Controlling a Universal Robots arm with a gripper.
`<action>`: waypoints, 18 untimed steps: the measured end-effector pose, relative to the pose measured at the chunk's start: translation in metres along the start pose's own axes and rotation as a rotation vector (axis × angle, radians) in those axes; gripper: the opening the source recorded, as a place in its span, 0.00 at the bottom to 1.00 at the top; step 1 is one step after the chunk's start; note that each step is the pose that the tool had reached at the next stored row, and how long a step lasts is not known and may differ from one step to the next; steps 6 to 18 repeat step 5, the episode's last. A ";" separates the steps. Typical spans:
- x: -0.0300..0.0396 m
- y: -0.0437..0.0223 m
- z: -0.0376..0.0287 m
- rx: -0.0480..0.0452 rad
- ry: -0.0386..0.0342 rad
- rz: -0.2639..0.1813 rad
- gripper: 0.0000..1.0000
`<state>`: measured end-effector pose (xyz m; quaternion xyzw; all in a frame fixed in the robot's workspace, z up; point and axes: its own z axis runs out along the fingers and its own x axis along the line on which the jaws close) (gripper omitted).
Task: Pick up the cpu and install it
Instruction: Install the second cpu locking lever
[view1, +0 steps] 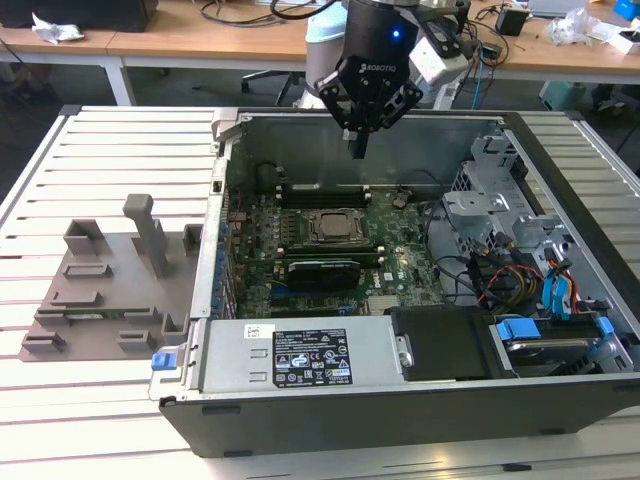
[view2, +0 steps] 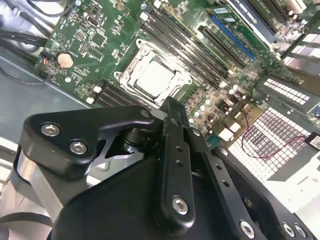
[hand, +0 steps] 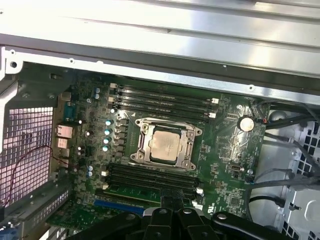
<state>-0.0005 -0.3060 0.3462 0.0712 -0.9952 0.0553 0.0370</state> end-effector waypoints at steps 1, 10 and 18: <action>0.0000 0.0000 -0.0001 0.0001 0.0001 0.000 0.11; 0.0000 0.0000 -0.0002 0.0001 0.0001 0.000 0.11; 0.0000 0.0000 -0.0002 0.0001 0.0001 0.000 0.11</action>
